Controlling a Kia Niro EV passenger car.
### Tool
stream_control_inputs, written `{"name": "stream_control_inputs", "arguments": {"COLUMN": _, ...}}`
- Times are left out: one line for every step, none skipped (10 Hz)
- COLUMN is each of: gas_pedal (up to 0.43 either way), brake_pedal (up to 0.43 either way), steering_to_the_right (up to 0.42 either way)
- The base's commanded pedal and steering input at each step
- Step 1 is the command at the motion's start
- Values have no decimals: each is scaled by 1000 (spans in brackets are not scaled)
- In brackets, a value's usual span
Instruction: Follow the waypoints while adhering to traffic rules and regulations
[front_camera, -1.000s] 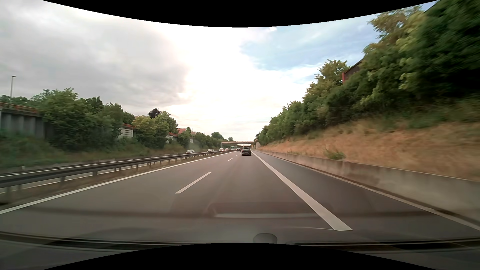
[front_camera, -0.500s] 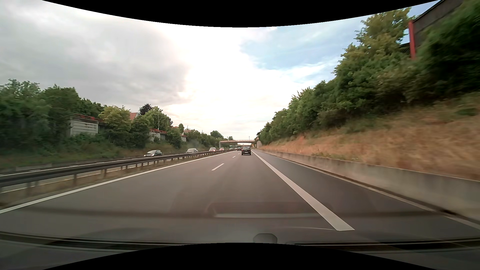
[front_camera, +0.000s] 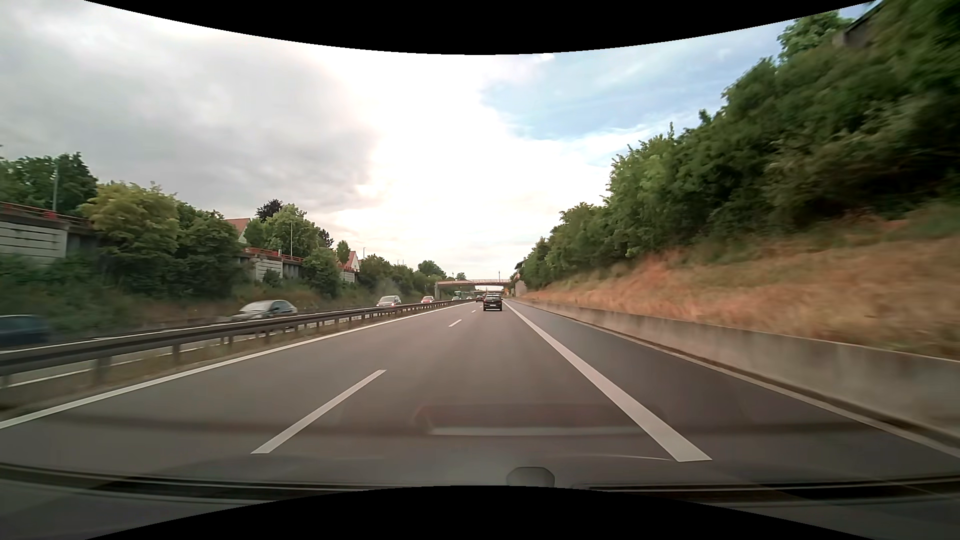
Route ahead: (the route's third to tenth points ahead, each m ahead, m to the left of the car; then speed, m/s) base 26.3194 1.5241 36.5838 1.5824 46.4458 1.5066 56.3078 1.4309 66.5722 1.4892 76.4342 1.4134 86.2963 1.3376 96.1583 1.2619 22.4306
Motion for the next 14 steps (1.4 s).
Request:
{"name": "stream_control_inputs", "arguments": {"gas_pedal": 157, "brake_pedal": 0, "steering_to_the_right": -3}}
{"name": "stream_control_inputs", "arguments": {"gas_pedal": 157, "brake_pedal": 0, "steering_to_the_right": -4}}
{"name": "stream_control_inputs", "arguments": {"gas_pedal": 157, "brake_pedal": 0, "steering_to_the_right": -3}}
{"name": "stream_control_inputs", "arguments": {"gas_pedal": 157, "brake_pedal": 0, "steering_to_the_right": -3}}
{"name": "stream_control_inputs", "arguments": {"gas_pedal": 169, "brake_pedal": 0, "steering_to_the_right": -3}}
{"name": "stream_control_inputs", "arguments": {"gas_pedal": 169, "brake_pedal": 0, "steering_to_the_right": -3}}
{"name": "stream_control_inputs", "arguments": {"gas_pedal": 177, "brake_pedal": 0, "steering_to_the_right": -2}}
{"name": "stream_control_inputs", "arguments": {"gas_pedal": 177, "brake_pedal": 0, "steering_to_the_right": -2}}
{"name": "stream_control_inputs", "arguments": {"gas_pedal": 177, "brake_pedal": 0, "steering_to_the_right": -2}}
{"name": "stream_control_inputs", "arguments": {"gas_pedal": 177, "brake_pedal": 0, "steering_to_the_right": -2}}
{"name": "stream_control_inputs", "arguments": {"gas_pedal": 177, "brake_pedal": 0, "steering_to_the_right": -2}}
{"name": "stream_control_inputs", "arguments": {"gas_pedal": 189, "brake_pedal": 0, "steering_to_the_right": -2}}
{"name": "stream_control_inputs", "arguments": {"gas_pedal": 197, "brake_pedal": 0, "steering_to_the_right": -2}}
{"name": "stream_control_inputs", "arguments": {"gas_pedal": 197, "brake_pedal": 0, "steering_to_the_right": -3}}
